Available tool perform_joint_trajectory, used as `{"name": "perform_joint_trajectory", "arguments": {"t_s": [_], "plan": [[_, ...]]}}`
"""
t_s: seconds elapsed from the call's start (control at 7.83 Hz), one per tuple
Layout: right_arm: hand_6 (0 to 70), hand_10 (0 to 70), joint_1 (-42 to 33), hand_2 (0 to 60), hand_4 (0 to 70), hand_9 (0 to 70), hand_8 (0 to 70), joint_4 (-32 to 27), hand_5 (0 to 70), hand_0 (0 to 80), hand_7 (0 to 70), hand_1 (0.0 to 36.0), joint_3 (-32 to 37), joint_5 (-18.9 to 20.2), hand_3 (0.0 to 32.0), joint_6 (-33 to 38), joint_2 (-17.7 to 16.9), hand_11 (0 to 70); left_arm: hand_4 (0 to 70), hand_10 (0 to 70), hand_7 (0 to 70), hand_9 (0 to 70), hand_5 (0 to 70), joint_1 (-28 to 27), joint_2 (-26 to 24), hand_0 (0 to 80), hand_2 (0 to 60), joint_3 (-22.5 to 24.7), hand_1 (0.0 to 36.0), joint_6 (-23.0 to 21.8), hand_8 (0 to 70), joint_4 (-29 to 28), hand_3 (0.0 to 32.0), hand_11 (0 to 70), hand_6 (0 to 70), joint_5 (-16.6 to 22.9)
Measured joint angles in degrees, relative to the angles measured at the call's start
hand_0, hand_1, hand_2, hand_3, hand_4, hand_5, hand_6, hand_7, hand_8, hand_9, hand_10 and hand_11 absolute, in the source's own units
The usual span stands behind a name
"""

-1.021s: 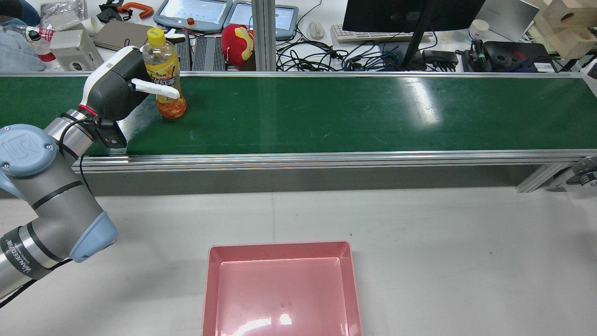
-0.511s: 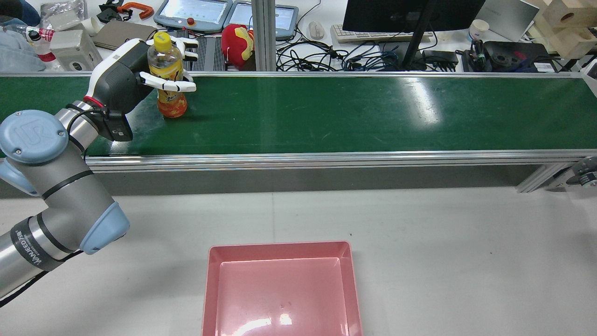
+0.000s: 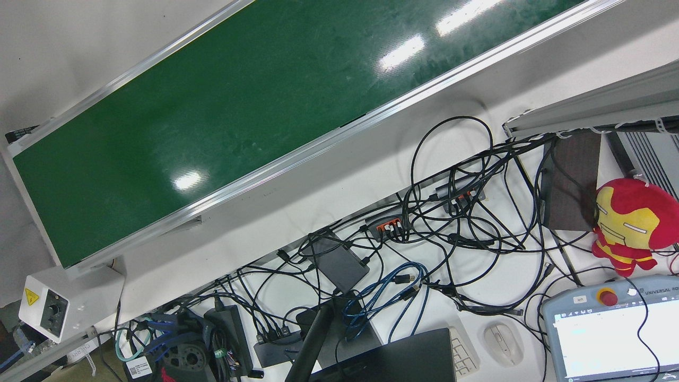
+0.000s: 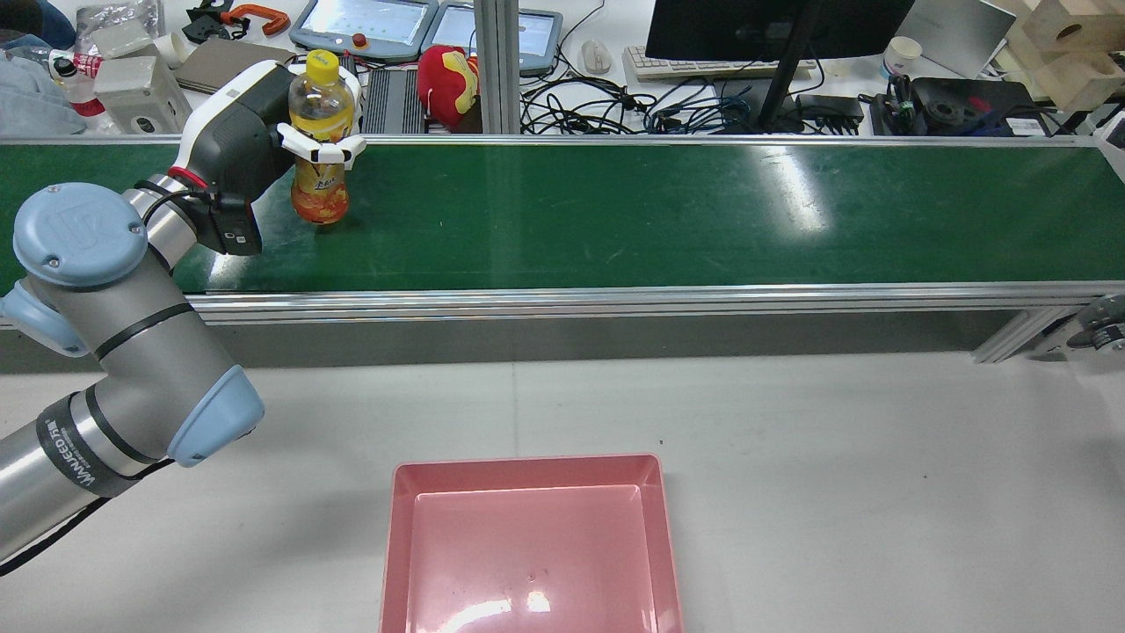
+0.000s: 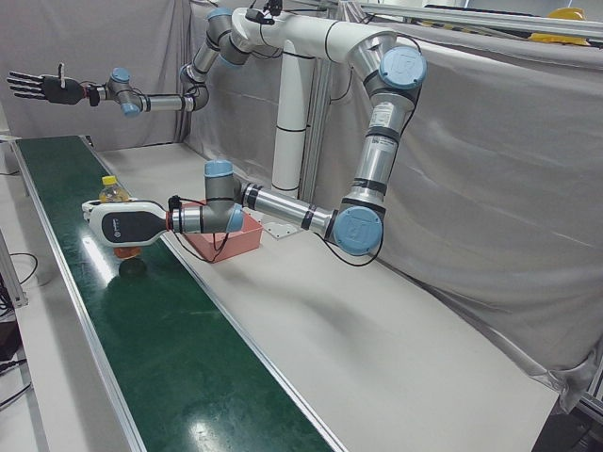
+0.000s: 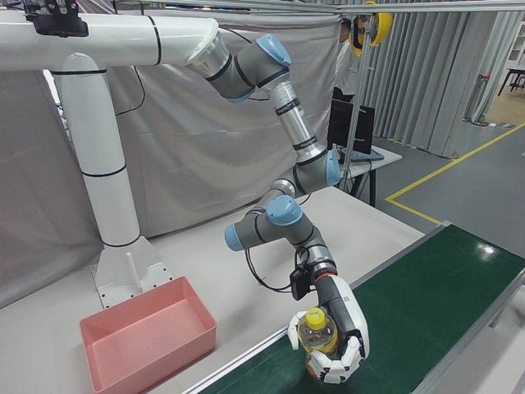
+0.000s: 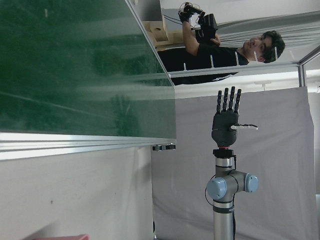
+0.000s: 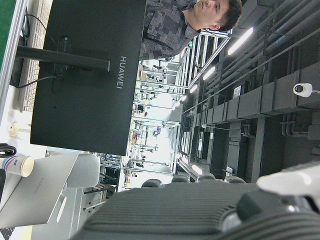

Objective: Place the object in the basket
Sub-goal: 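Close the left hand fingers around the bottle's middle, then lift the bottle off the belt and carry it over the pink tray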

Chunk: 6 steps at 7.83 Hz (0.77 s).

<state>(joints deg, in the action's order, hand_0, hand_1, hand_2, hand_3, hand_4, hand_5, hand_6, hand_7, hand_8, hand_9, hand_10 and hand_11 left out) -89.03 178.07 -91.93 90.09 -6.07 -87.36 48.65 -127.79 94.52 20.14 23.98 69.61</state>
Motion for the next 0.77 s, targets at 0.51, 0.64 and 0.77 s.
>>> {"name": "perform_joint_trajectory", "arguments": {"t_s": [0.51, 0.64, 0.77], "plan": [[0.0, 0.0, 0.0, 0.0, 0.0, 0.0, 0.0, 0.0, 0.0, 0.0, 0.0, 0.0, 0.0, 0.0, 0.0, 0.0, 0.0, 0.0, 70.0, 66.8, 68.0, 70.0, 70.0, -2.77, -1.04, 58.1, 60.0, 10.7, 31.3, 0.15, 70.0, 6.12, 0.0, 70.0, 67.4, 2.79], [0.0, 0.0, 0.0, 0.0, 0.0, 0.0, 0.0, 0.0, 0.0, 0.0, 0.0, 0.0, 0.0, 0.0, 0.0, 0.0, 0.0, 0.0, 70.0, 66.6, 67.3, 70.0, 70.0, -4.66, -0.99, 58.2, 60.0, 13.2, 32.2, 0.26, 70.0, 7.11, 0.0, 70.0, 66.8, 4.8], [0.0, 0.0, 0.0, 0.0, 0.0, 0.0, 0.0, 0.0, 0.0, 0.0, 0.0, 0.0, 0.0, 0.0, 0.0, 0.0, 0.0, 0.0, 70.0, 65.6, 64.9, 70.0, 70.0, -7.62, -0.98, 58.3, 60.0, 15.63, 32.6, 0.48, 70.0, 8.34, 0.0, 70.0, 64.3, 6.26]]}}
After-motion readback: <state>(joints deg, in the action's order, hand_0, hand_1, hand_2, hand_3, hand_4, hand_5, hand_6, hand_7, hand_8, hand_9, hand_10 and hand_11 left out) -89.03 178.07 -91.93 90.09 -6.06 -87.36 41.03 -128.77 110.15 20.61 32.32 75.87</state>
